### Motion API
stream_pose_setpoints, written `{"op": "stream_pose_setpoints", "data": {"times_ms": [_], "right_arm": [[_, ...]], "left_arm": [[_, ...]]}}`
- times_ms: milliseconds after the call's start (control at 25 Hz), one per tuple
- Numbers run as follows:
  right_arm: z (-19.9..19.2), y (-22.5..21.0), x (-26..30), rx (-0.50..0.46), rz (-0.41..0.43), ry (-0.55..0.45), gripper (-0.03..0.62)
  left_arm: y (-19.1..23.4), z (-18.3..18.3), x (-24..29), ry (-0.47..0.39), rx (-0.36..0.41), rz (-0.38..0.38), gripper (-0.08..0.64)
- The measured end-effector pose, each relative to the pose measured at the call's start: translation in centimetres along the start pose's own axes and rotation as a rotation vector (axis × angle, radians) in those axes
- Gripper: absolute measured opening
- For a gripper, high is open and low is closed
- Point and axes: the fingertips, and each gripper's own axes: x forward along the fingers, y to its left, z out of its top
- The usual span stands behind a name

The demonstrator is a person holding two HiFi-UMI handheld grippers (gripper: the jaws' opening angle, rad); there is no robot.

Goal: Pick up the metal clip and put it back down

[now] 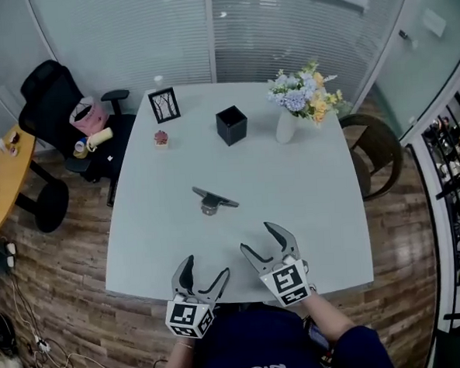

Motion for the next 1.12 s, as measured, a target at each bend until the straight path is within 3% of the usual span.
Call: {"op": "stream_pose_setpoints", "data": {"times_ms": [440, 640, 840, 960, 1000, 1120], "right_arm": [[-4.9, -2.4, -9.7, 0.176, -0.176, -0.043, 0.316], [-7.0, -2.6, -11.6, 0.177, -0.207, -0.013, 0.316], [-6.5, -2.8, -11.4, 0.158, -0.210, -0.020, 0.305], [-5.8, -2.9, -11.4, 0.132, -0.211, -0.036, 0.210], [-5.6, -2.8, -11.4, 0.130, -0.207, -0.039, 0.156], [-5.6, -2.4, -11.1, 0.130, -0.180, -0.037, 0.076]], "left_arm": [[-5.2, -0.9, 1.1, 0.006, 0.021, -0.061, 0.406], [-6.3, -1.3, 1.3, 0.013, 0.031, -0.074, 0.405], [-6.9, -1.0, 1.4, 0.004, 0.054, -0.078, 0.405], [-7.2, -0.8, 1.4, 0.002, 0.066, -0.087, 0.364], [-7.2, -0.8, 1.4, 0.000, 0.068, -0.088, 0.327], [-7.3, -0.5, 0.9, -0.031, 0.055, -0.083, 0.178]]}}
